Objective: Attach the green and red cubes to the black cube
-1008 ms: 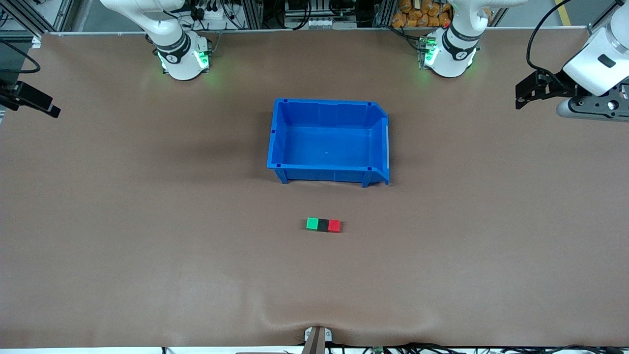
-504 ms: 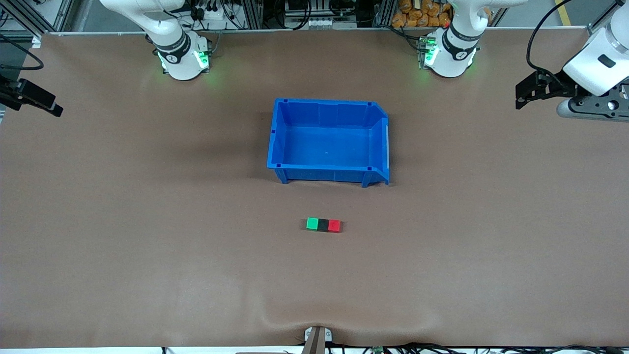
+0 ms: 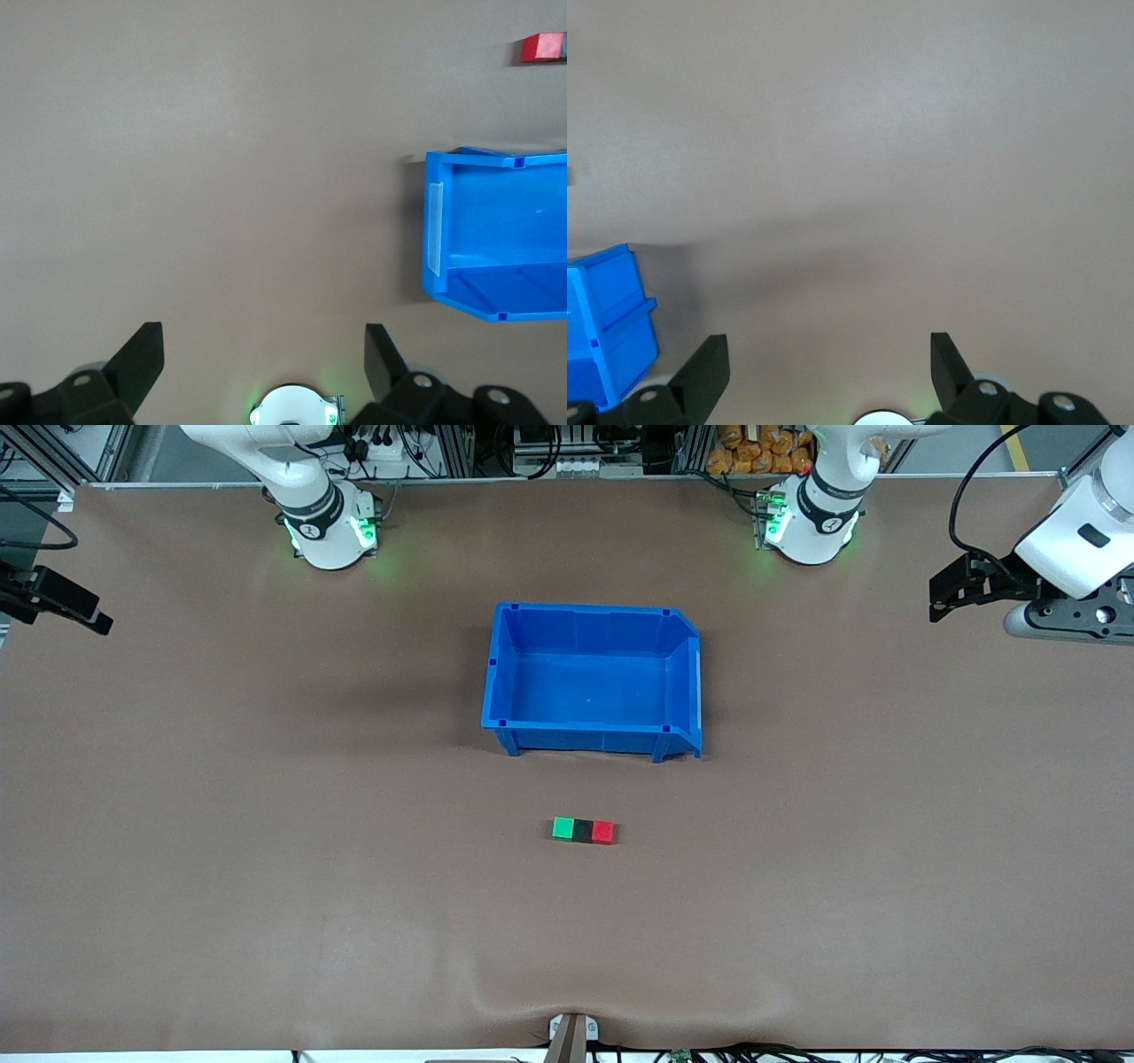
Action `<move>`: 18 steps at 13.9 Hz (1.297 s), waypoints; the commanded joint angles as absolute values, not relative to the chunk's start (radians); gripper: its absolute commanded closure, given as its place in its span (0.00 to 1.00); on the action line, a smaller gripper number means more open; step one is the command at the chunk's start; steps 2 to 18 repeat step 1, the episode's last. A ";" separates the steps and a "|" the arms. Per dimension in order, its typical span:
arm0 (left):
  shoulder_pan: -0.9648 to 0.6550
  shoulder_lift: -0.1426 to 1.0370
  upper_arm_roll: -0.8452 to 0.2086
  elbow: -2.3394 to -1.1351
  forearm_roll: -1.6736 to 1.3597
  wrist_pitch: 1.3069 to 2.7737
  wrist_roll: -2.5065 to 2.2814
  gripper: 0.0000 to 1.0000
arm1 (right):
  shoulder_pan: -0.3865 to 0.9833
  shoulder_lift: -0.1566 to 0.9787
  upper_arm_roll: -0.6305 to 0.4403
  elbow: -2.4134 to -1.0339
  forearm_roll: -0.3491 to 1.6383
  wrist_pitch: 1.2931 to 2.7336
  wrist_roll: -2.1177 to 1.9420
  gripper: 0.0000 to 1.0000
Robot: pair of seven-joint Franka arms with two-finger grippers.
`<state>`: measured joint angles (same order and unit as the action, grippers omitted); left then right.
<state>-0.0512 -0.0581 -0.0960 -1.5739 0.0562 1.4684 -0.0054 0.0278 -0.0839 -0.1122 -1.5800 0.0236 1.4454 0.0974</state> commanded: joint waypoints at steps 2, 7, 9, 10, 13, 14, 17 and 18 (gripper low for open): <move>-0.044 -0.057 -0.100 -1.571 0.048 1.471 -0.015 0.00 | 0.009 -0.103 -0.094 -1.585 0.011 1.447 0.083 0.00; -0.044 -0.057 -0.100 -1.571 0.048 1.471 -0.015 0.00 | 0.009 -0.103 -0.094 -1.585 0.011 1.447 0.083 0.00; -0.044 -0.057 -0.100 -1.571 0.048 1.471 -0.015 0.00 | 0.009 -0.103 -0.094 -1.585 0.011 1.447 0.083 0.00; -0.044 -0.057 -0.100 -1.571 0.048 1.471 -0.015 0.00 | 0.009 -0.103 -0.094 -1.585 0.011 1.447 0.083 0.00; -0.044 -0.057 -0.100 -1.571 0.048 1.471 -0.015 0.00 | 0.009 -0.103 -0.094 -1.585 0.011 1.447 0.083 0.00; -0.044 -0.057 -0.100 -1.571 0.048 1.471 -0.015 0.00 | 0.009 -0.103 -0.094 -1.585 0.011 1.447 0.083 0.00; -0.044 -0.057 -0.100 -1.571 0.048 1.471 -0.015 0.00 | 0.009 -0.103 -0.094 -1.585 0.011 1.447 0.083 0.00; -0.044 -0.057 -0.100 -1.571 0.048 1.471 -0.015 0.00 | 0.009 -0.103 -0.094 -1.585 0.011 1.447 0.083 0.00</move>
